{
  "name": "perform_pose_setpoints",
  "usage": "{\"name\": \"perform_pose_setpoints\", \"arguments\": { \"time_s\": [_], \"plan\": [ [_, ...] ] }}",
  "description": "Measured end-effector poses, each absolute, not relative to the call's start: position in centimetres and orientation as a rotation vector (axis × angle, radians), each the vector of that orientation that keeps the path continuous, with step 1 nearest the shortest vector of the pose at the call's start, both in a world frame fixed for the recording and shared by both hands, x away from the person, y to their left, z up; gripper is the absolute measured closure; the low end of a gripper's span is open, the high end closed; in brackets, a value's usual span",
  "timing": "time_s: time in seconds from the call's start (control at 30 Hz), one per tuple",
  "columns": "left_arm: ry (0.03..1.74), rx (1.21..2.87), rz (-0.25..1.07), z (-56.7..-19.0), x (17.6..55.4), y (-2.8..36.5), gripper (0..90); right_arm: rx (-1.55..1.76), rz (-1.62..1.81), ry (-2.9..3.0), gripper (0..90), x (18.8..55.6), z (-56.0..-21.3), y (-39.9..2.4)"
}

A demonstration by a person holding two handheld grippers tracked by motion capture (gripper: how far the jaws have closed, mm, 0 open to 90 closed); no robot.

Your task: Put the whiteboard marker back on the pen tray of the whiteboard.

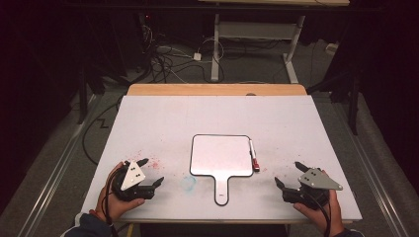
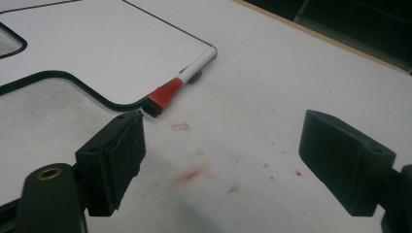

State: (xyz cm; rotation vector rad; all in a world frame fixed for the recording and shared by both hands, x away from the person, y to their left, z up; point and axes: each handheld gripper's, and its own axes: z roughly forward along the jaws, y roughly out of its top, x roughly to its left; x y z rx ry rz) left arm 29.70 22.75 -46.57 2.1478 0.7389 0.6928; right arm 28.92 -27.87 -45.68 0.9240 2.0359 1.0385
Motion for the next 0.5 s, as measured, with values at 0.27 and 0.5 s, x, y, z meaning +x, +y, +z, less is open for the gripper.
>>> {"name": "perform_pose_setpoints", "arguments": {
  "time_s": [0.27, 0.5],
  "plan": [
    [0.742, 2.15, 0.69, -46.58, 29.75, 22.74, 19.6, 0.914, 1.025, 2.032, 18.1, 28.87, -45.63, -27.74],
    [0.755, 2.152, 0.687, -46.65, 29.95, 22.74, 19.6, 0.911, 1.017, 2.04, 18.2, 28.93, -45.71, -27.65]
  ]
}}
